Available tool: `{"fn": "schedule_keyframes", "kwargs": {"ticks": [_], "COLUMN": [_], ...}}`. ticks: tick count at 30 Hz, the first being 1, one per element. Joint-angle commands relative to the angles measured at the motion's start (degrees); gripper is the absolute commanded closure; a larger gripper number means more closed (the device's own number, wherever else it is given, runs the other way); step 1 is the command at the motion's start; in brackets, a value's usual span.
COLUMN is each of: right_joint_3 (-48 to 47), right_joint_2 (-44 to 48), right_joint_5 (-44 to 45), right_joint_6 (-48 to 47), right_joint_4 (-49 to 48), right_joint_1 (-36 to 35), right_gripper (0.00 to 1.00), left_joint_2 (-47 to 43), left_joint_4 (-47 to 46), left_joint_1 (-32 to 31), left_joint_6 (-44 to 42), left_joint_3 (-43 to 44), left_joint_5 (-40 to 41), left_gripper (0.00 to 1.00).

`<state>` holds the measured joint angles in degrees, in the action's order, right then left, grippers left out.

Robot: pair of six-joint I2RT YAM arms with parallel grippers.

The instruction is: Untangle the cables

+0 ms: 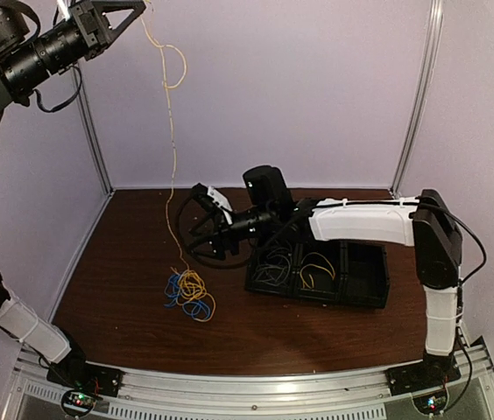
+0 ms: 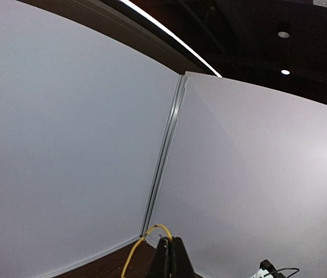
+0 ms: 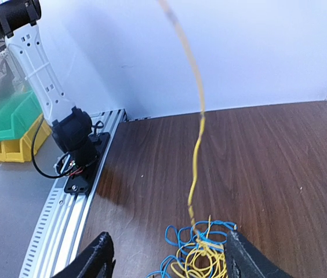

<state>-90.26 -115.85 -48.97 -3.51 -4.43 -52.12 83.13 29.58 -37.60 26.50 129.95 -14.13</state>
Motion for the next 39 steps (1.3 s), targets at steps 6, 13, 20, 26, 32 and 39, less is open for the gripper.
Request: {"fn": "schedule_keyframes", "kwargs": {"ticks": [6, 13, 20, 26, 32, 39], "right_joint_3": [-11.0, -14.2, -18.7, -30.4, -30.7, -29.7], "right_joint_2": [-9.6, -12.1, -11.6, -1.5, 0.7, -1.5], "right_joint_5": [-3.1, -5.2, -2.2, -2.2, -2.9, -4.4], "right_joint_6": [1.0, 5.2, 5.4, 1.2, 4.4, 0.6], "right_joint_4": [2.2, 0.1, 3.6, 14.0, 15.7, 21.0], "right_joint_1": [-1.3, -2.1, -2.1, -2.3, -2.3, -3.9], "right_gripper": [0.30, 0.60, 1.00, 1.00, 1.00, 1.00], "left_joint_2": [-2.2, -5.2, -9.1, -19.5, -25.9, -29.6], "left_joint_4": [-4.8, -4.8, -4.7, -5.3, -5.4, -6.6], "left_joint_1": [0.2, 0.2, 0.2, 0.2, 0.2, 0.2], "left_joint_6": [2.2, 2.4, 1.3, -1.5, -2.8, -2.3], "left_joint_3": [-3.2, -7.9, -14.0, -34.0, -47.9, -52.4], "left_joint_5": [-2.6, -1.8, 1.3, 12.0, 20.8, 21.9], "left_gripper": [1.00, 1.00, 1.00, 1.00, 1.00, 1.00]}}
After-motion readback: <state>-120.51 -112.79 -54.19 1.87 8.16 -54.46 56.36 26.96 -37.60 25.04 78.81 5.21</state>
